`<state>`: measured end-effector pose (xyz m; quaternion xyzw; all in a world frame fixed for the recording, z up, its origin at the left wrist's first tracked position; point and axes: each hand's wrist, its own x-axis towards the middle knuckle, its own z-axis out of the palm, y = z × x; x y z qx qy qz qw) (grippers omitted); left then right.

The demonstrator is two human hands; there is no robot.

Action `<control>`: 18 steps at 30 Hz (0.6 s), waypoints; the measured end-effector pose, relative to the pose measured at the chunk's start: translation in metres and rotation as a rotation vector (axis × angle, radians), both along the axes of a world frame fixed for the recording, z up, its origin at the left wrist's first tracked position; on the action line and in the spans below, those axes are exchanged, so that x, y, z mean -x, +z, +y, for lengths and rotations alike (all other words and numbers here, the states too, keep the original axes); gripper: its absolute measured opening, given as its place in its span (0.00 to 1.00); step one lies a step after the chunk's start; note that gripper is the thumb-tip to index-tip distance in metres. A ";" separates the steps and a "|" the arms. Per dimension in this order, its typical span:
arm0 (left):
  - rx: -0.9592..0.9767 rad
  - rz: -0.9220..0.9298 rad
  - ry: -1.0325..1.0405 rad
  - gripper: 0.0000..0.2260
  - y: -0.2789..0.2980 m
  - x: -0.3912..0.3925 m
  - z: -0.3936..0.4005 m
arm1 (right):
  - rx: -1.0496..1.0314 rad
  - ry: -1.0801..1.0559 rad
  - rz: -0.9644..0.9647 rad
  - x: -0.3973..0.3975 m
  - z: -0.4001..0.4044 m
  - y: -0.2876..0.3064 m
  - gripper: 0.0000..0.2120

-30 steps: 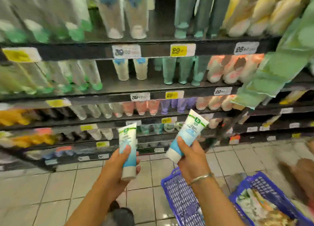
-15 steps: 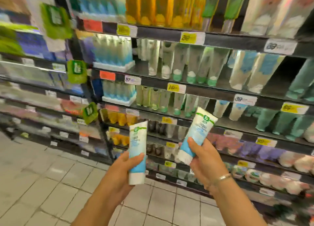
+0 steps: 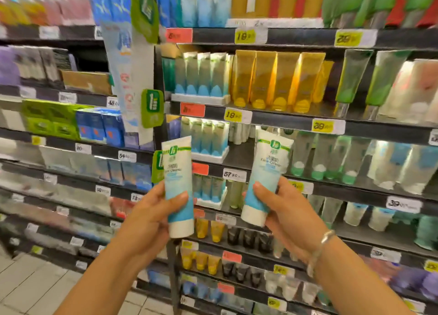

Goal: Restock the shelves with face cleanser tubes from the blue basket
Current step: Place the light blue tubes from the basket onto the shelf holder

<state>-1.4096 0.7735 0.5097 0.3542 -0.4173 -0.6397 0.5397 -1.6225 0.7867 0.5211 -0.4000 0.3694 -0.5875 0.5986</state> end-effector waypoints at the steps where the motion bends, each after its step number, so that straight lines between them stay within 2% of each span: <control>1: 0.021 -0.011 -0.010 0.18 0.007 -0.004 -0.008 | 0.018 -0.003 0.021 -0.003 -0.005 0.006 0.14; 5: 0.113 -0.013 -0.047 0.16 0.042 -0.014 -0.049 | 0.095 0.006 0.059 -0.010 -0.043 0.045 0.21; 12: 0.342 -0.003 0.012 0.15 0.119 -0.011 -0.128 | 0.282 0.067 0.028 -0.017 -0.145 0.117 0.20; 16: 0.445 -0.095 0.132 0.21 0.190 0.005 -0.196 | 0.397 0.022 -0.006 -0.020 -0.213 0.170 0.19; 18: 0.485 -0.132 0.183 0.21 0.225 0.014 -0.230 | 0.470 0.002 -0.008 -0.022 -0.241 0.198 0.18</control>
